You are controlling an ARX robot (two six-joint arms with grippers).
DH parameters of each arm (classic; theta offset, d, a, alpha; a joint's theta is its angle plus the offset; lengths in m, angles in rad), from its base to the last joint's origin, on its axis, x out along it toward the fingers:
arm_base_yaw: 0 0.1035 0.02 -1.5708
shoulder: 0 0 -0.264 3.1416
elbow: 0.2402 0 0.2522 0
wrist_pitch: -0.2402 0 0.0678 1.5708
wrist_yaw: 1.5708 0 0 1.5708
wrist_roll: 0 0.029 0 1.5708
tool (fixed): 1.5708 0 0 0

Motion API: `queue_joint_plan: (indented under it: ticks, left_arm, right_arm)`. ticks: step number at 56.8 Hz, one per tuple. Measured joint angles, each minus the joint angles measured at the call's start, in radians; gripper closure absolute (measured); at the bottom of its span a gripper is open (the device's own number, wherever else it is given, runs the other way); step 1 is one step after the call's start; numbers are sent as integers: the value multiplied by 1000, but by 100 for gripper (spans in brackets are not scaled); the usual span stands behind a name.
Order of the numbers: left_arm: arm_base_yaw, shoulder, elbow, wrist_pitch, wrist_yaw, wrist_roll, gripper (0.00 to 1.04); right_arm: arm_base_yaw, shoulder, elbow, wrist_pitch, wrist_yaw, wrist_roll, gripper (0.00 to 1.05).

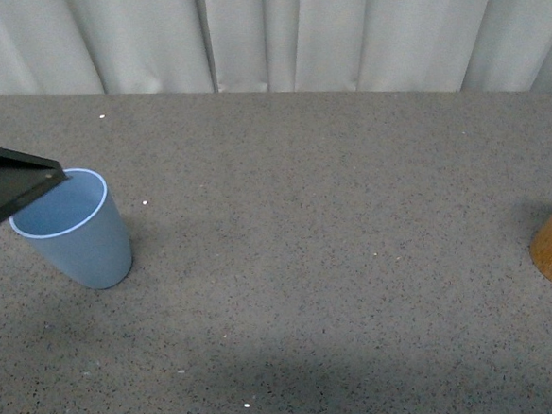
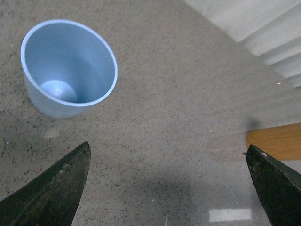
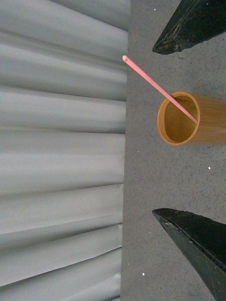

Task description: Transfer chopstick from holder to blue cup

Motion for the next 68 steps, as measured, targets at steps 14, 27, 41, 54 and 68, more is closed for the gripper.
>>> queue_joint_plan:
  ticks: [14, 27, 41, 54, 68]
  left_arm:
    - [-108, 140, 113, -87, -136, -51, 7]
    - [-119, 236, 170, -151, -220, -76, 7]
    - [-77, 322, 228, -161, -262, -116, 7]
    - [-23, 392, 253, -159, -303, -126, 7]
    - [8, 438, 271, -145, -315, -143, 7]
  right_arm:
    - [0, 0, 0, 0, 0, 0, 10]
    - [0, 0, 0, 0, 0, 0, 10]
    - [0, 0, 0, 0, 0, 0, 10]
    - [0, 0, 0, 0, 0, 0, 10]
    - [0, 0, 0, 0, 0, 0, 10]
